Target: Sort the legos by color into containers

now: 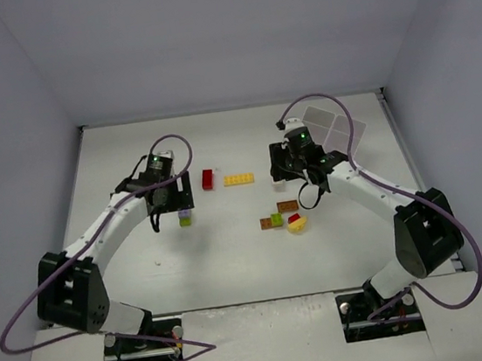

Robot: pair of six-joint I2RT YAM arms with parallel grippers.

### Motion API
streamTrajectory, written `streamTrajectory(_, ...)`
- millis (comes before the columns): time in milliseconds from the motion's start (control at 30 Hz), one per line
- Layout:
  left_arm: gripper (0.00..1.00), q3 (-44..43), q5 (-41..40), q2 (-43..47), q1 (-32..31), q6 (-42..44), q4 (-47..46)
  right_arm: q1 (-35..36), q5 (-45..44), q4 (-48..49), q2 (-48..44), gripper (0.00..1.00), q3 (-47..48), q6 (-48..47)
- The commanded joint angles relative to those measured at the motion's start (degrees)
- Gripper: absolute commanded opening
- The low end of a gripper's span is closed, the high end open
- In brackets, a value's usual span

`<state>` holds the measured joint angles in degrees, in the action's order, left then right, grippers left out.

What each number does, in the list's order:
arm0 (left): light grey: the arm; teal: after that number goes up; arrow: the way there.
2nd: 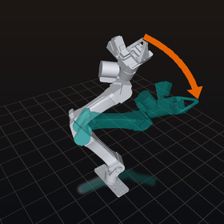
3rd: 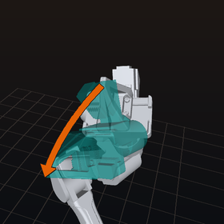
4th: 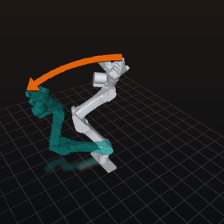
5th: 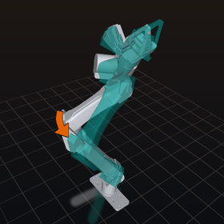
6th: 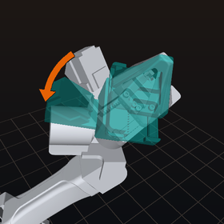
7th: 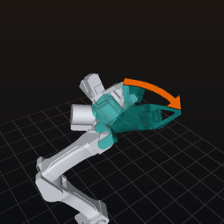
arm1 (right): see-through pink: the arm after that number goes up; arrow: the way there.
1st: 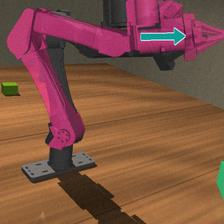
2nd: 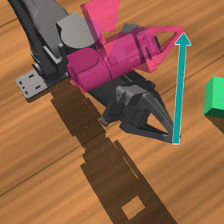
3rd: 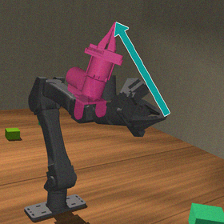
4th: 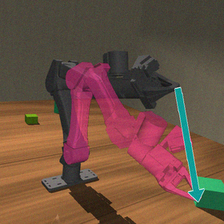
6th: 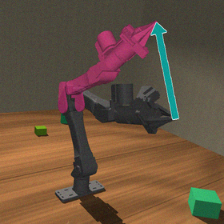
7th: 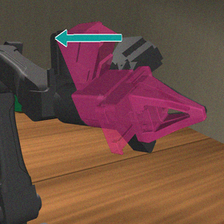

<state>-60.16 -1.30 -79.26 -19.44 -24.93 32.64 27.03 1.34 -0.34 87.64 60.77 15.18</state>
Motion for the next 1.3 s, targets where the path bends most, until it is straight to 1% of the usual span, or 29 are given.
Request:
streamTrajectory(0, 0.80, -4.70, -1.42, -4.30, -1.39, -1.61, -1.09, 0.66, 2.87, 4.38, -5.19, 0.45, -1.26, 2.04)
streamTrajectory(167, 0.77, -7.94, -0.90, -9.85, -1.74, -1.88, -0.30, 1.10, 3.05, 4.65, -7.04, 0.45, -3.55, 2.92)
streamTrajectory(267, 0.72, -9.27, -1.69, -13.62, -2.00, -2.14, 1.02, 1.19, 3.05, 4.73, -7.65, 0.46, -4.26, 3.10)
streamTrajectory(433, 0.62, -10.24, -2.22, -16.62, -2.00, -2.84, 1.90, 1.19, 2.96, 5.08, -8.27, 0.46, -5.31, 3.45)
streamTrajectory(600, 0.57, -11.47, -2.39, -19.96, -2.00, -3.63, 3.30, 1.19, 2.79, 5.44, -8.88, 0.46, -6.10, 3.54)
streamTrajectory(700, 0.50, -11.82, -2.39, -20.93, -2.00, -3.81, 3.13, 1.19, 2.70, 5.52, -8.97, 0.46, -6.37, 3.37)
streamTrajectory(733, 0.48, -11.91, -2.39, -20.84, -2.00, -3.81, 3.04, 1.19, 2.70, 5.52, -8.97, 0.46, -6.46, 3.37)
streamTrajectory(767, 0.43, -11.91, -2.30, -20.76, -2.00, -3.81, 2.87, 1.27, 2.70, 5.52, -9.06, 0.46, -6.54, 3.28)
streamTrajectory(833, 0.38, -12.00, -2.30, -20.49, -2.00, -3.73, 2.43, 1.19, 2.87, 5.52, -9.15, 0.46, -6.63, 3.28)
streamTrajectory(867, 0.34, -12.00, -2.13, -20.14, -2.00, -3.64, 2.25, 1.19, 2.87, 5.52, -9.24, 0.46, -6.63, 3.28)
streamTrajectory(933, 0.28, -12.08, -2.13, -19.79, -2.00, -3.29, 2.07, 1.19, 2.96, 5.61, -9.24, 0.46, -6.81, 3.19)
streamTrajectory(1033, 0.13, -11.82, -1.34, -18.91, -2.00, -2.32, 1.55, 1.19, 3.49, 5.61, -9.24, 0.46, -6.72, 3.10)
streamTrajectory(1100, 0.04, -10.68, 0.06, -16.02, -2.00, -1.01, -0.55, 1.19, 4.28, 5.70, -9.50, 0.46, -6.11, 3.10)
streamTrajectory(1133, 0.02, -9.98, 1.29, -14.44, -2.00, -0.39, -1.78, 1.19, 5.32, 5.70, -9.59, 0.46, -5.76, 3.19)
streamTrajectory(1167, 0.01, -9.02, 2.95, -10.69, -2.00, 0.22, -5.19, 1.19, 6.03, 5.61, -9.76, 0.45, -5.41, 3.19)
streamTrajectory(1200, 0.00, -6.92, 4.10, -8.47, -2.00, 2.67, -7.22, 1.19, 6.82, 5.53, -9.85, 0.46, -4.88, 3.54)
streamTrajectory(1233, 0.01, -5.77, 7.07, -4.19, -2.00, 4.52, -9.24, 1.19, 8.74, 5.44, -9.94, 0.45, -3.66, 3.80)
streamTrajectory(1267, 0.00, -4.63, 8.58, -2.06, -2.00, 6.10, -13.61, 1.19, 10.07, 5.26, -9.94, 0.46, -2.95, 4.07)
